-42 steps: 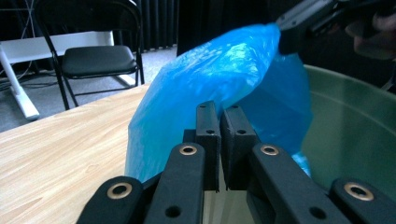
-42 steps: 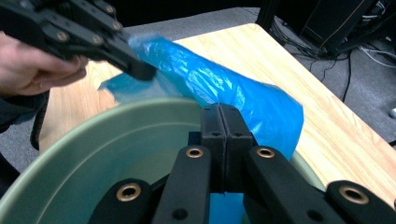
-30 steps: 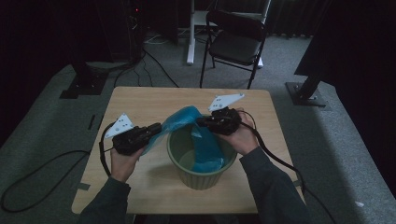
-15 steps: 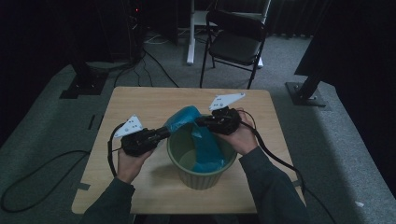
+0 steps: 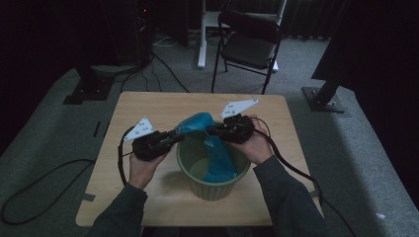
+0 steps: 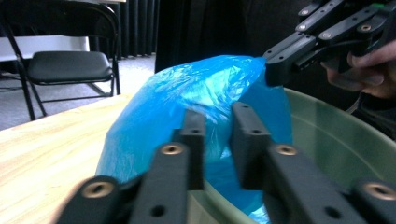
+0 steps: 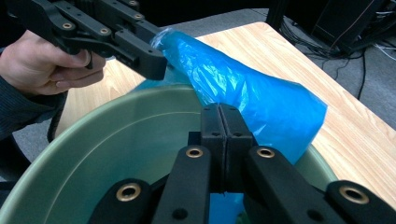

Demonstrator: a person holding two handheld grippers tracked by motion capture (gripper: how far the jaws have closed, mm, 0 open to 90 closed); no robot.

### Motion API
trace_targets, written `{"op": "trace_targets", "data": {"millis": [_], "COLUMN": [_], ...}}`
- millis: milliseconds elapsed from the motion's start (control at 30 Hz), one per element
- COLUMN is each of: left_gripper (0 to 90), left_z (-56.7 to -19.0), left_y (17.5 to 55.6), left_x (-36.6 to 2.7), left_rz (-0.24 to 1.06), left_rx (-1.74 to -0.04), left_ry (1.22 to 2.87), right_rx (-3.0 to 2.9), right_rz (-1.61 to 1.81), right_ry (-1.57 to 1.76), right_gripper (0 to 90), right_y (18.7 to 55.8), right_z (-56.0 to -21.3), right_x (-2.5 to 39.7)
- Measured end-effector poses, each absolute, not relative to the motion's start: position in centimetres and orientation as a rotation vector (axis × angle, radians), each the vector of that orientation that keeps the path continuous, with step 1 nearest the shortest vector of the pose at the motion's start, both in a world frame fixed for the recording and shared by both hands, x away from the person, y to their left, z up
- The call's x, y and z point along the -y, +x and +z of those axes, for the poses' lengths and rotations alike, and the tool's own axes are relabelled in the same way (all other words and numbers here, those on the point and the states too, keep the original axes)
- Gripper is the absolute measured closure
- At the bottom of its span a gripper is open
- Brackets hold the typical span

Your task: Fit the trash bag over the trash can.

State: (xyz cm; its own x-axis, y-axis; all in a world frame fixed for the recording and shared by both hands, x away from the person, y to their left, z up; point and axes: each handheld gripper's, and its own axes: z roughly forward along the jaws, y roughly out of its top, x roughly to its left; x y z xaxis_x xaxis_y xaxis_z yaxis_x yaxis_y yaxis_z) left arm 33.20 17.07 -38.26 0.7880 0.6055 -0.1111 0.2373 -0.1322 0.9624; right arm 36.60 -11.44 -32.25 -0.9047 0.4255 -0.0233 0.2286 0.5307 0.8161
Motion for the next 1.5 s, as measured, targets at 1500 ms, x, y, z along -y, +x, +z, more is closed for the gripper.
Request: {"op": "trace_targets", "data": {"millis": [1500], "left_gripper": [66.9], "left_z": [-39.5], "left_y": [33.0], "left_x": [-18.5], "left_rz": [0.418], "left_rx": [-0.757], "left_ry": [1.838], "right_rx": [-2.589], "right_rz": [1.278], "right_ry": [0.433], "right_gripper": [90.0], "right_y": [35.7], "right_z": [-32.0], "right_x": [11.1]}}
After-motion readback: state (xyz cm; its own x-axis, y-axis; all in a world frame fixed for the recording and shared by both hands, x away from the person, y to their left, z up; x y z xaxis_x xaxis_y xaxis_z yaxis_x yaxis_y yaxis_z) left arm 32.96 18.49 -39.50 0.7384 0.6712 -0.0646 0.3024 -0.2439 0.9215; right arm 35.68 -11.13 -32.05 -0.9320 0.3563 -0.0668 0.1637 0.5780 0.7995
